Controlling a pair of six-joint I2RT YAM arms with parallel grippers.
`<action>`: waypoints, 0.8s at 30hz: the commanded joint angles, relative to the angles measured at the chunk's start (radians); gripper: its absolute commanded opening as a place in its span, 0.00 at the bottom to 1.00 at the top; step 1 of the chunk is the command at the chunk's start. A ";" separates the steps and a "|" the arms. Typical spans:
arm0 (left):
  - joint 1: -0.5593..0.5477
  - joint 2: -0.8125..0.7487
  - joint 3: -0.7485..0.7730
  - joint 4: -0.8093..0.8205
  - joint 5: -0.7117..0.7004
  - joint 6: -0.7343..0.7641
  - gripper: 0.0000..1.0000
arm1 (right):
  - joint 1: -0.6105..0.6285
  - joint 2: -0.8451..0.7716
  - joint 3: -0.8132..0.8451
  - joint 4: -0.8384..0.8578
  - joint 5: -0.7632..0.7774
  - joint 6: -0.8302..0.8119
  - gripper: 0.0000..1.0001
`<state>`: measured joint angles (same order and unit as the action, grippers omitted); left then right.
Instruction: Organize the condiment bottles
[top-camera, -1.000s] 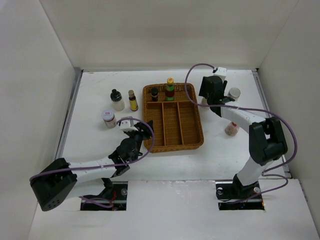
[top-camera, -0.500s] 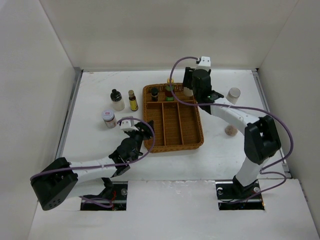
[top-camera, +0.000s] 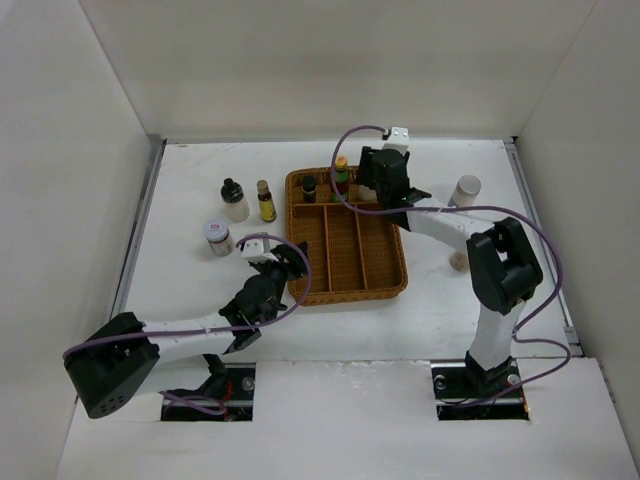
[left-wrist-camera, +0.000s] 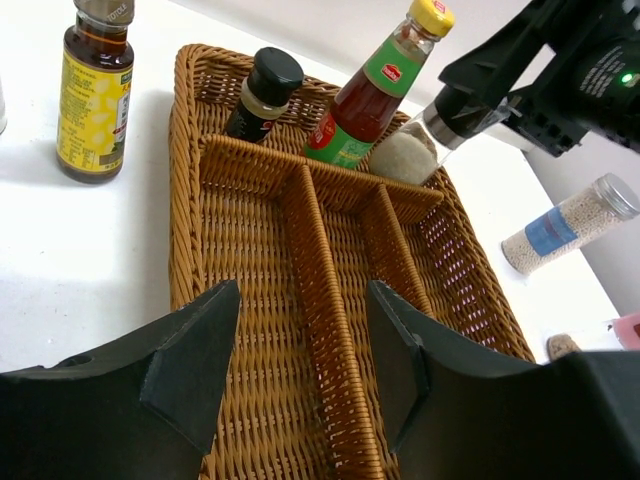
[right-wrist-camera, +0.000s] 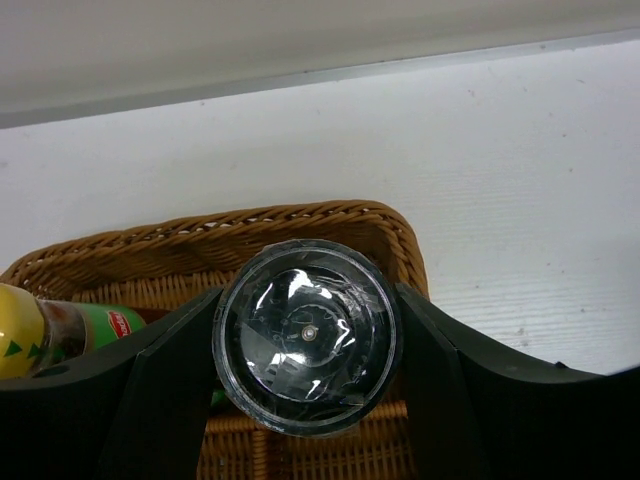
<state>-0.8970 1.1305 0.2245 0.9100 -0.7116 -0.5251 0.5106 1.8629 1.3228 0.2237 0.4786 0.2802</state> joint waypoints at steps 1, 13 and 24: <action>0.008 0.000 0.038 0.050 0.008 -0.010 0.51 | 0.016 0.010 -0.019 0.128 0.005 0.046 0.61; 0.013 0.006 0.041 0.050 0.008 -0.010 0.54 | 0.018 -0.071 -0.079 0.126 -0.011 0.060 0.92; 0.002 0.012 0.042 0.049 0.027 -0.027 0.56 | -0.154 -0.548 -0.417 0.070 0.102 0.082 0.96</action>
<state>-0.8909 1.1477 0.2295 0.9104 -0.7021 -0.5323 0.4431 1.3838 0.9703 0.2913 0.4862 0.3389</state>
